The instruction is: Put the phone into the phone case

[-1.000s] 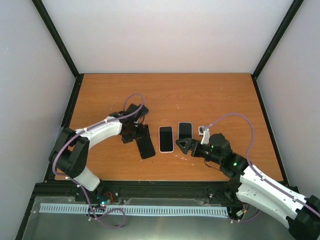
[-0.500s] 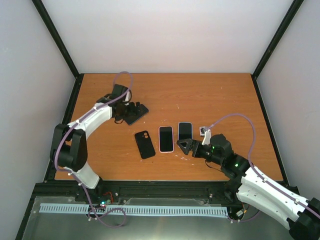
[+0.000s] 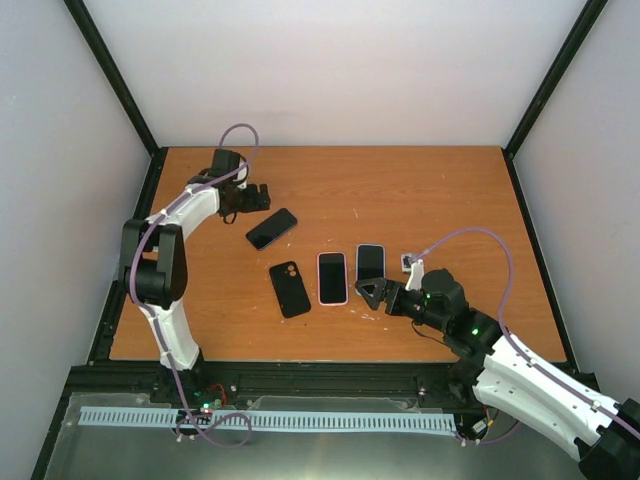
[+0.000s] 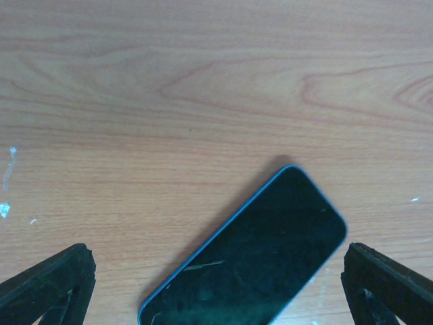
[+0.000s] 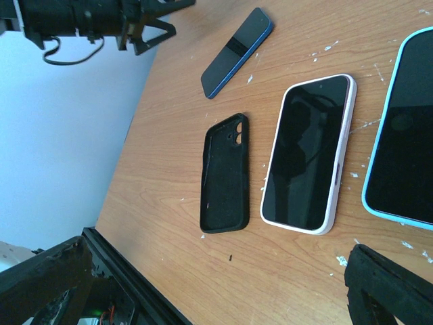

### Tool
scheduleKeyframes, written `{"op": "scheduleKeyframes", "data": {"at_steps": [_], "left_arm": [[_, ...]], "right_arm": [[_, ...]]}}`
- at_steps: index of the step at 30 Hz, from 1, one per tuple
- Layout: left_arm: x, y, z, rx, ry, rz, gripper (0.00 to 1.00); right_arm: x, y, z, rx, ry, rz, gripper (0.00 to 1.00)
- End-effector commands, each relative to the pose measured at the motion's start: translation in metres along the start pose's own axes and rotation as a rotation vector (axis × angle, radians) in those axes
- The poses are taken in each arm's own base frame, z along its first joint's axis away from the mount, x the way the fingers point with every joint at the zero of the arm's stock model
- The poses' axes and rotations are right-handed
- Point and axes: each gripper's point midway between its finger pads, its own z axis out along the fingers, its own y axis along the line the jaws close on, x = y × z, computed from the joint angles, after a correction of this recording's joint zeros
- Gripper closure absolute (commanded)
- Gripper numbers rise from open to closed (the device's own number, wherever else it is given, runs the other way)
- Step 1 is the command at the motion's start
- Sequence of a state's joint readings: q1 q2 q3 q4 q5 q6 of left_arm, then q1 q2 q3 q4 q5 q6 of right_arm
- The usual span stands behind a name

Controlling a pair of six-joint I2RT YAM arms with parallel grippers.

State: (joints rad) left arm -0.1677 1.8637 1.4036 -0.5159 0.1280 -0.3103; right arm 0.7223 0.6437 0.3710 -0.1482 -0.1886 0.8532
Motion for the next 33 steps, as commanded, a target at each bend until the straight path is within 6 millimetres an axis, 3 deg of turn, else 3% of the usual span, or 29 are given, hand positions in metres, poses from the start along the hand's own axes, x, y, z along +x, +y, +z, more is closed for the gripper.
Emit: {"op": "scheduleKeyframes", "data": {"at_steps": [1, 6, 15, 23, 33], "left_arm": [[-0.002, 0.001, 0.018, 0.02, 0.014, 0.072, 0.0], [0.013, 0.007, 0.04, 0.017, 0.063, 0.075, 0.0], [0.027, 0.006, 0.06, 0.054, 0.124, 0.068, 0.01], [0.047, -0.004, 0.061, 0.125, 0.174, 0.032, 0.0], [0.073, -0.017, 0.042, 0.189, 0.193, 0.004, 0.01]], "right_arm": [[-0.006, 0.0, -0.005, 0.01, -0.031, -0.003, 0.0], [-0.007, 0.001, -0.007, 0.009, -0.035, -0.003, 0.0], [-0.006, 0.0, -0.008, 0.012, -0.037, -0.004, 0.0], [-0.006, -0.001, -0.01, 0.007, -0.045, -0.005, 0.0], [-0.003, -0.002, -0.008, -0.001, -0.04, 0.003, 0.0]]}}
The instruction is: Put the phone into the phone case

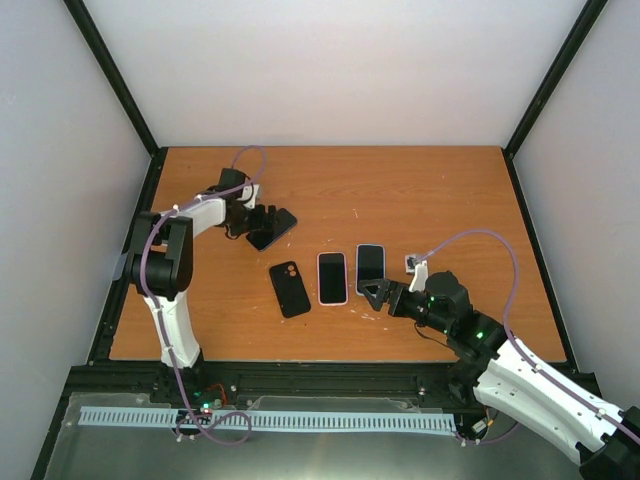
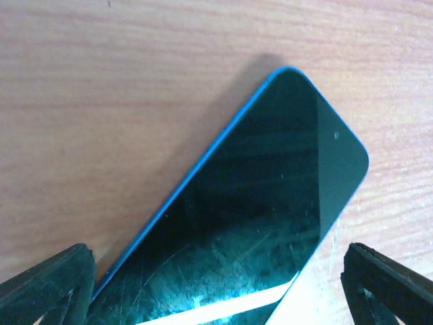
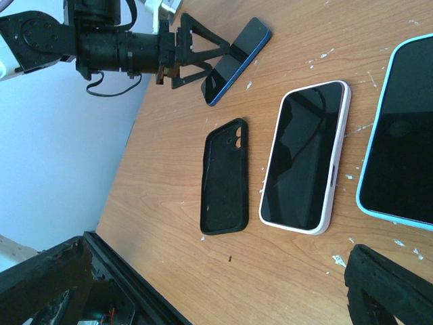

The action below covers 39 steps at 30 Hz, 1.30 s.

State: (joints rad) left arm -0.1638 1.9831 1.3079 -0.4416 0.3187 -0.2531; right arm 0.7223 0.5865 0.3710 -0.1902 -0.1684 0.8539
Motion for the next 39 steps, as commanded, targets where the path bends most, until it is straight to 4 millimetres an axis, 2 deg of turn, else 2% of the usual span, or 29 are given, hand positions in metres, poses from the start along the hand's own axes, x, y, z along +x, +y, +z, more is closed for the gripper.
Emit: {"op": "scheduleKeyframes", "data": {"at_steps": [1, 7, 10, 14, 22, 34, 39], "left_arm": [[0.016, -0.013, -0.006, 0.037, 0.016, -0.016, 0.01], [0.037, -0.027, 0.0, 0.018, 0.048, 0.011, 0.06], [0.041, -0.029, 0.004, -0.043, 0.052, 0.027, 0.06], [0.032, -0.022, 0.006, -0.149, 0.018, 0.051, 0.03], [0.018, -0.022, 0.014, -0.243, -0.004, 0.148, 0.0], [0.006, -0.03, 0.028, -0.278, -0.006, 0.232, 0.01], [0.009, -0.037, 0.035, -0.268, 0.002, 0.258, 0.0]], "right_arm": [[0.0, -0.003, 0.001, -0.004, -0.015, 0.007, 0.0], [0.001, -0.004, 0.002, -0.001, -0.01, 0.008, 0.0], [0.002, -0.004, 0.003, -0.001, -0.008, 0.007, 0.0], [-0.001, -0.002, 0.002, -0.003, -0.011, 0.0, 0.0], [-0.003, -0.003, 0.003, 0.016, -0.015, -0.006, 0.0], [-0.004, -0.003, 0.006, 0.021, -0.013, 0.001, 0.0], [-0.002, -0.007, 0.006, 0.027, -0.012, 0.006, 0.0]]}}
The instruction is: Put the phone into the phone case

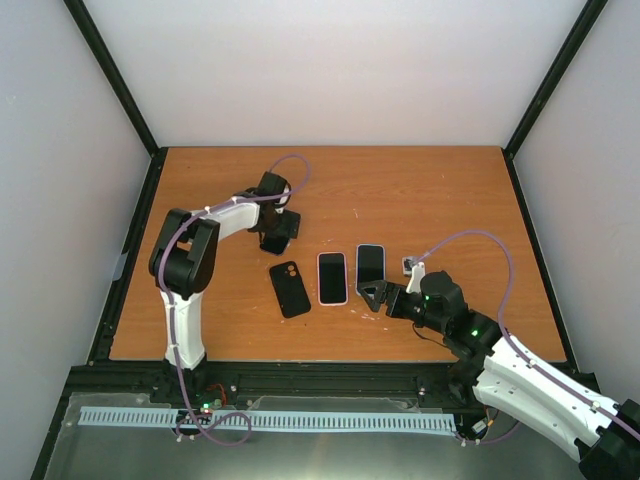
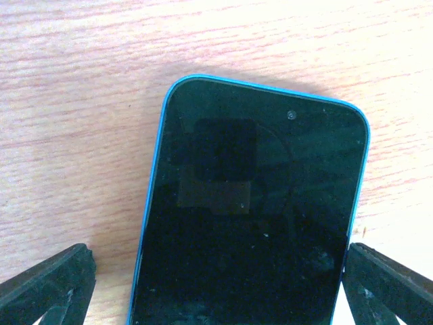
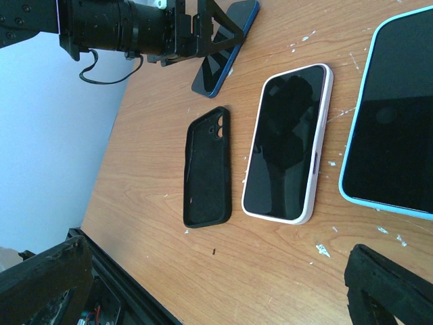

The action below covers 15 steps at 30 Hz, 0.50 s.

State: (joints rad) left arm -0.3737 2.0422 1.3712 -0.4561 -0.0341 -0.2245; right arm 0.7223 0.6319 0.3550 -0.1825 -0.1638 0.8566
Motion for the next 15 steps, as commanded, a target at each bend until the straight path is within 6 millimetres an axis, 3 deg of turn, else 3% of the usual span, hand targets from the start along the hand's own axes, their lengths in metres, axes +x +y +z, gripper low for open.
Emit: {"op": "scheduleKeyframes", "data": {"at_steps": [1, 8, 15], "left_arm": [[0.001, -0.01, 0.006, -0.001, 0.013, 0.053, 0.01], [0.017, -0.014, 0.019, -0.043, 0.062, 0.075, 0.02], [0.02, -0.01, 0.017, -0.066, 0.077, 0.054, 0.2]], "right_arm": [[-0.01, 0.006, -0.003, -0.014, -0.043, -0.006, 0.0], [-0.009, 0.003, -0.004, -0.01, -0.048, -0.004, 0.0], [-0.012, 0.006, -0.005, -0.01, -0.053, -0.015, 0.0]]}}
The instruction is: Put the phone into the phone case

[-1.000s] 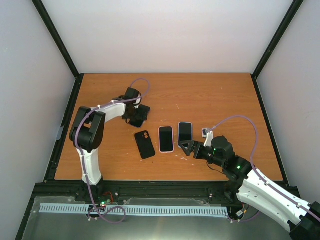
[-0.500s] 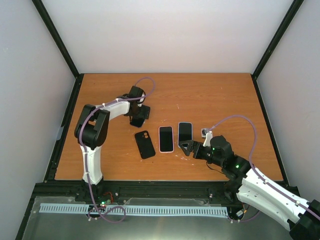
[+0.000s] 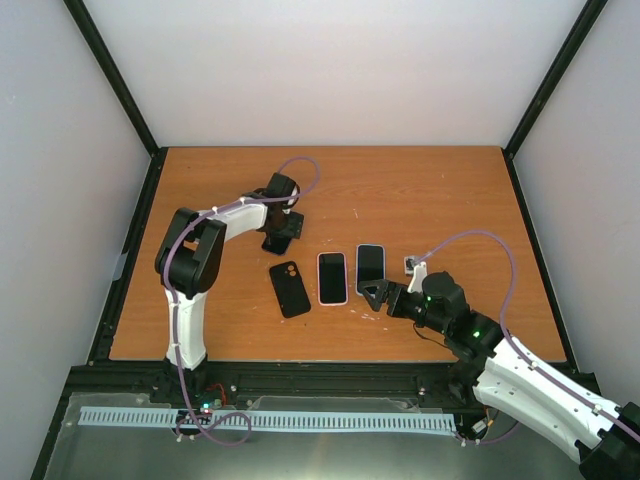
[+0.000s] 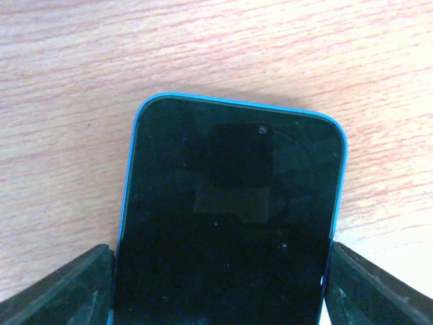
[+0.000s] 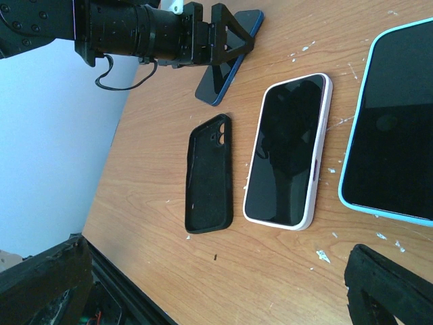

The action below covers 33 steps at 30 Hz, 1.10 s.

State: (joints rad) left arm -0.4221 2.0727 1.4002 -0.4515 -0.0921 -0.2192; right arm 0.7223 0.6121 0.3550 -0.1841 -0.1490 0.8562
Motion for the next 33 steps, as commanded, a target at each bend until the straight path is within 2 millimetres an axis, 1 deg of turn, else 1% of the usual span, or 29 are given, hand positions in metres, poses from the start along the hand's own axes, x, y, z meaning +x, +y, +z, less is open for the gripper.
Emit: {"op": "scheduleKeyframes", "data": {"at_steps": [1, 3, 6, 11, 15, 18, 22, 26, 27, 30, 33], "left_arm": [[0.023, 0.003, 0.01, -0.032, 0.092, 0.003, 0.23], [0.025, 0.006, 0.008, -0.044, 0.098, -0.006, 0.3], [0.031, 0.007, 0.005, -0.049, 0.11, -0.03, 0.37], [0.036, 0.002, -0.005, -0.011, 0.117, -0.086, 0.39], [0.03, -0.01, -0.02, 0.065, 0.1, -0.14, 0.39], [0.023, -0.012, -0.03, 0.085, 0.08, -0.177, 0.42], [0.01, -0.008, -0.046, 0.069, 0.031, -0.223, 0.43], [0.001, -0.008, -0.062, 0.086, -0.014, -0.259, 0.43], [0.0, -0.009, -0.067, 0.097, -0.023, -0.268, 0.43], [-0.006, -0.015, -0.084, 0.151, -0.059, -0.298, 0.43], [-0.008, -0.031, -0.103, 0.265, -0.083, -0.327, 0.43]], "right_arm": [[-0.008, 0.005, -0.002, -0.007, -0.031, -0.012, 0.0], [-0.008, 0.004, -0.001, -0.004, -0.028, -0.01, 0.0], [-0.006, 0.003, 0.001, -0.008, -0.027, 0.005, 0.0], [-0.003, 0.007, 0.005, -0.027, 0.004, 0.017, 0.0], [0.001, 0.012, 0.015, -0.047, 0.042, 0.029, 0.03], [-0.001, 0.018, 0.022, -0.07, 0.056, 0.034, 0.07], [-0.007, 0.026, 0.035, -0.078, 0.063, 0.022, 0.14], [-0.011, 0.033, 0.052, -0.076, 0.078, 0.009, 0.22], [-0.011, 0.035, 0.058, -0.077, 0.087, 0.005, 0.26], [-0.006, 0.041, 0.077, -0.072, 0.12, -0.008, 0.34], [-0.001, 0.052, 0.094, -0.076, 0.138, -0.023, 0.42]]}}
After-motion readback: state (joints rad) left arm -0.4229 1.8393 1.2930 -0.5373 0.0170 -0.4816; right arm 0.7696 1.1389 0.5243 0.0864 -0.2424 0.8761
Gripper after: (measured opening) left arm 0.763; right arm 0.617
